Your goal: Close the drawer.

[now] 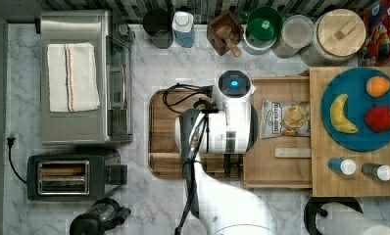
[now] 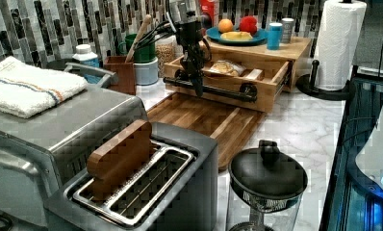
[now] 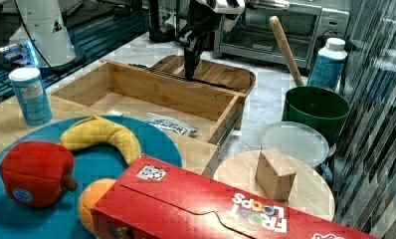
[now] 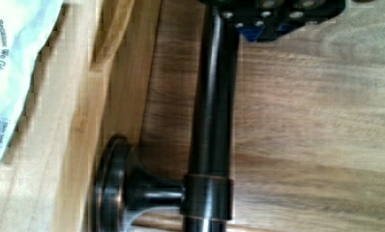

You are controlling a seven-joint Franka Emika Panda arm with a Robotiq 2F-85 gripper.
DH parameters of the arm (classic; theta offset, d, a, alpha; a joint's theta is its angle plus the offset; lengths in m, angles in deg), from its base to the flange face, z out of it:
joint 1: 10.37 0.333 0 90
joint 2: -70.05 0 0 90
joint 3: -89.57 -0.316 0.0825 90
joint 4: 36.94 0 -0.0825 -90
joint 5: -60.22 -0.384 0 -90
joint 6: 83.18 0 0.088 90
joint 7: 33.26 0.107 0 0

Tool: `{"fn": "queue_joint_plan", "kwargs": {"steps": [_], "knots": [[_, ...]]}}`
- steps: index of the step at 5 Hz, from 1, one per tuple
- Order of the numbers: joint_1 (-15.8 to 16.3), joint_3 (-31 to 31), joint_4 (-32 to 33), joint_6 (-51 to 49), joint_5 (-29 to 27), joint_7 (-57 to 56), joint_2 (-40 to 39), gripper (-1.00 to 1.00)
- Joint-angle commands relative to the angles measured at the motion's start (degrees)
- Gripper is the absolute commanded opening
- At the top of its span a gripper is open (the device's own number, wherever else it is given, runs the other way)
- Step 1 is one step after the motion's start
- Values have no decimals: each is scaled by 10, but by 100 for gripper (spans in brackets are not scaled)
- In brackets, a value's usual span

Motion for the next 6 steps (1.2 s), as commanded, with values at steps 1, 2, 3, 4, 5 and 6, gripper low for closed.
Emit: {"fn": "queue_joint_plan", "kwargs": {"steps": [1,2,3,4,5,6], "knots": [[-66,51,-120,-65,30,-135,-26,-100],[-104,70,-142,-56,29,-188,-45,-100],[-135,92,-162,-22,17,-248,-72,-100],[-152,114,-193,-17,15,-274,-90,-100],[-167,137,-238,-43,5,-309,-106,-100],[-190,143,-287,-53,17,-344,-126,-100]]}}
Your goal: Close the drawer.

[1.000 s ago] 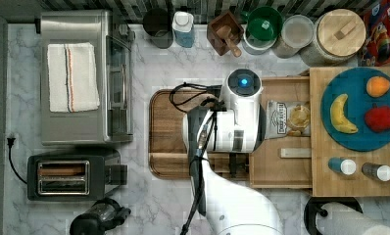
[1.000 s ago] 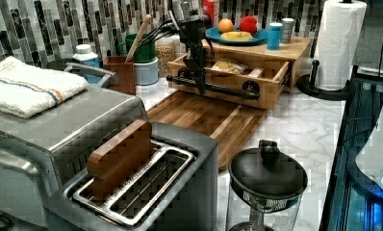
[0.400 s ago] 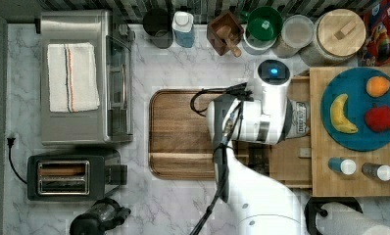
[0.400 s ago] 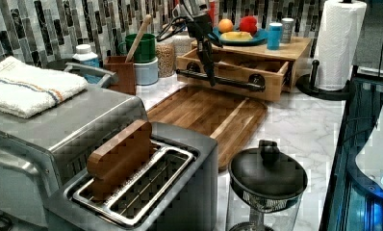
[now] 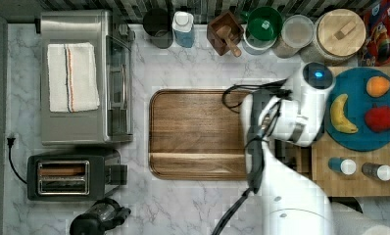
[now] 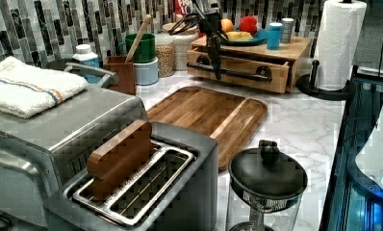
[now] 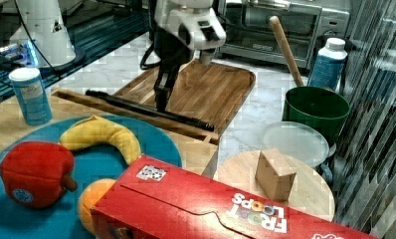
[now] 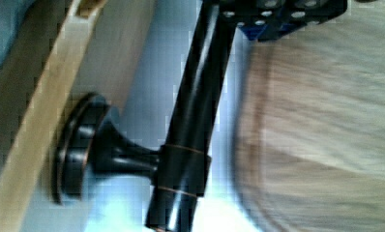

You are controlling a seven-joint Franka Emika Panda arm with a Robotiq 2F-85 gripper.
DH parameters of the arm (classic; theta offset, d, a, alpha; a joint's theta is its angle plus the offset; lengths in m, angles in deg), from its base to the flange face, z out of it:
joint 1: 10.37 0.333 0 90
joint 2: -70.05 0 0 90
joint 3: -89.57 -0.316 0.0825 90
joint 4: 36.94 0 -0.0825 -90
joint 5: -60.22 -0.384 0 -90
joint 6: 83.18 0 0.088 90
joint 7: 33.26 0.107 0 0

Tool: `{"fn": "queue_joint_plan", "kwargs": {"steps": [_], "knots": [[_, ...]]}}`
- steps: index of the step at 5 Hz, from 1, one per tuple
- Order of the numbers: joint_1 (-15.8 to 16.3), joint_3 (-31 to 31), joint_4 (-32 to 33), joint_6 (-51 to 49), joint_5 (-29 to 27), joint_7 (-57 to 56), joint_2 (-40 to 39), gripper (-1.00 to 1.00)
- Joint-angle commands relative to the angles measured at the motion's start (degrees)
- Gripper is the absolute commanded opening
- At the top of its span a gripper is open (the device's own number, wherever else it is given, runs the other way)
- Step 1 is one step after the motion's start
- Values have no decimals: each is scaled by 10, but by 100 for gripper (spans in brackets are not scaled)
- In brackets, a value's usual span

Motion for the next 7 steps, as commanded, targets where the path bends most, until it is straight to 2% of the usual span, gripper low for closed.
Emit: {"fn": "queue_joint_plan", "kwargs": {"steps": [1,7], "knots": [[-107,67,-219,-49,21,-124,-69,-100],[-110,63,-219,-49,23,-122,-69,-100]]}}
